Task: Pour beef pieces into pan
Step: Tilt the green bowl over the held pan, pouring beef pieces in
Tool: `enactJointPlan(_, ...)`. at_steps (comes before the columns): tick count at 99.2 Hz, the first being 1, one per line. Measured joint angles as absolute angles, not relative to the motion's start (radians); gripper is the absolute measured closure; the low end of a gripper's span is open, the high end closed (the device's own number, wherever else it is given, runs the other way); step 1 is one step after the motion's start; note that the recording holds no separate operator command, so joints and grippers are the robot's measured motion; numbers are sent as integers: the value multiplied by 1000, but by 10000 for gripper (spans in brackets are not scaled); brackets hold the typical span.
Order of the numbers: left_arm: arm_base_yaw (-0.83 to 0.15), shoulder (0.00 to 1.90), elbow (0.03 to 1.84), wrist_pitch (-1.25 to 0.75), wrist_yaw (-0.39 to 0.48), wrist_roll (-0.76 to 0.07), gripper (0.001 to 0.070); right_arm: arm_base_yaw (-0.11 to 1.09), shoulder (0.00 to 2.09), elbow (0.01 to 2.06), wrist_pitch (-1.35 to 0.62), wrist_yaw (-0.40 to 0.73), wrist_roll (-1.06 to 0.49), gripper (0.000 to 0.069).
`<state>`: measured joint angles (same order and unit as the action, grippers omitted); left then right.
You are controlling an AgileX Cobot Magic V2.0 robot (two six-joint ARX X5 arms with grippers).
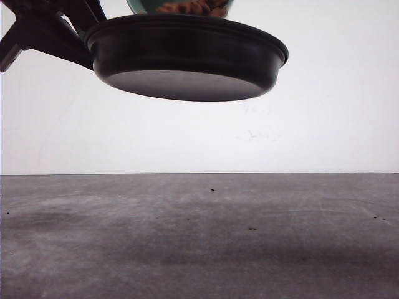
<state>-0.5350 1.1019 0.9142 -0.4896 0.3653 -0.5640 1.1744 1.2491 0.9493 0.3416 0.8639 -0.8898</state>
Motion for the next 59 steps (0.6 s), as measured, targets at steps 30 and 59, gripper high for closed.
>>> enactJointPlan(30, -517, 1102, 914, -490, 364, -564, 663, 1178, 1249, 949, 463, 864, -1124, 675)
enactJointPlan(59, -515, 1102, 914, -490, 364, -564, 663, 1178, 1250, 949, 510, 838, -1156, 675)
